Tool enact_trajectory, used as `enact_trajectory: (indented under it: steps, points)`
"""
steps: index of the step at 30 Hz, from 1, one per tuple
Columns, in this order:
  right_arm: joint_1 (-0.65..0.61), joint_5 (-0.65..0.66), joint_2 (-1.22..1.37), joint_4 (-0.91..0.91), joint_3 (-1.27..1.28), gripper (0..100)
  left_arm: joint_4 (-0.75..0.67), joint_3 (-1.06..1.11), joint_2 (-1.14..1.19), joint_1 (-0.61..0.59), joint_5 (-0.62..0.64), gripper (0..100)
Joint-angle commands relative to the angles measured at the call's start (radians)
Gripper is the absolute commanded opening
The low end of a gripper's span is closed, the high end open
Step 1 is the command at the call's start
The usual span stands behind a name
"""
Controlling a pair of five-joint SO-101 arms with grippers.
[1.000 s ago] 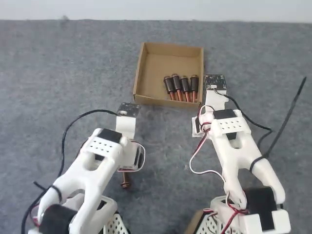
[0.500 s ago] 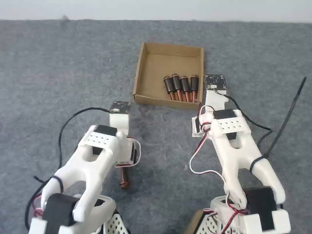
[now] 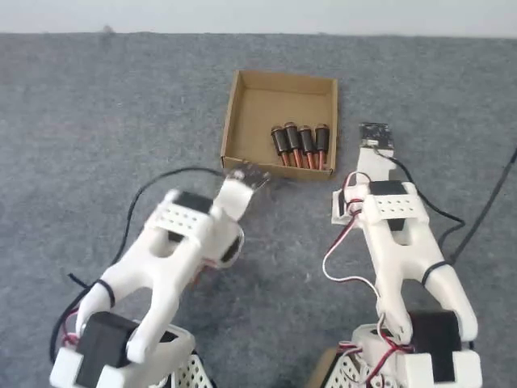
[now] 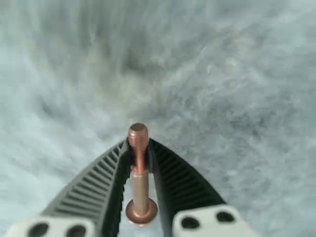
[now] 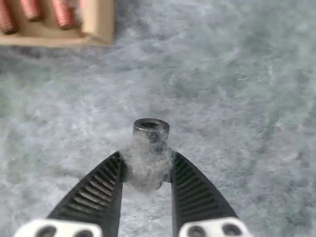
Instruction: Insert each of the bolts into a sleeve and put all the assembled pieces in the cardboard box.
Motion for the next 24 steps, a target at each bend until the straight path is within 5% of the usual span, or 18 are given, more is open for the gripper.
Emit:
enact_trajectory:
  steps: [1, 5, 9, 15, 24]
  points:
    - [0.05, 0.015, -0.005, -0.007, -0.014, 0.6, 0.069, -0.179, 0.005, -0.003, -0.192, 1]
    - [0.071, 0.015, -0.005, -0.008, -0.002, 0.6, 0.066, -0.232, 0.008, 0.071, -0.365, 1]
    - [0.073, 0.015, -0.005, -0.008, 0.002, 0.6, 0.064, -0.223, 0.008, 0.178, -0.399, 3]
    - [0.073, 0.015, -0.005, -0.012, 0.002, 0.6, -0.051, -0.13, 0.0, 0.212, -0.226, 23]
    - [0.067, 0.017, -0.005, -0.013, 0.002, 0.6, -0.089, -0.09, -0.011, 0.199, -0.044, 15]
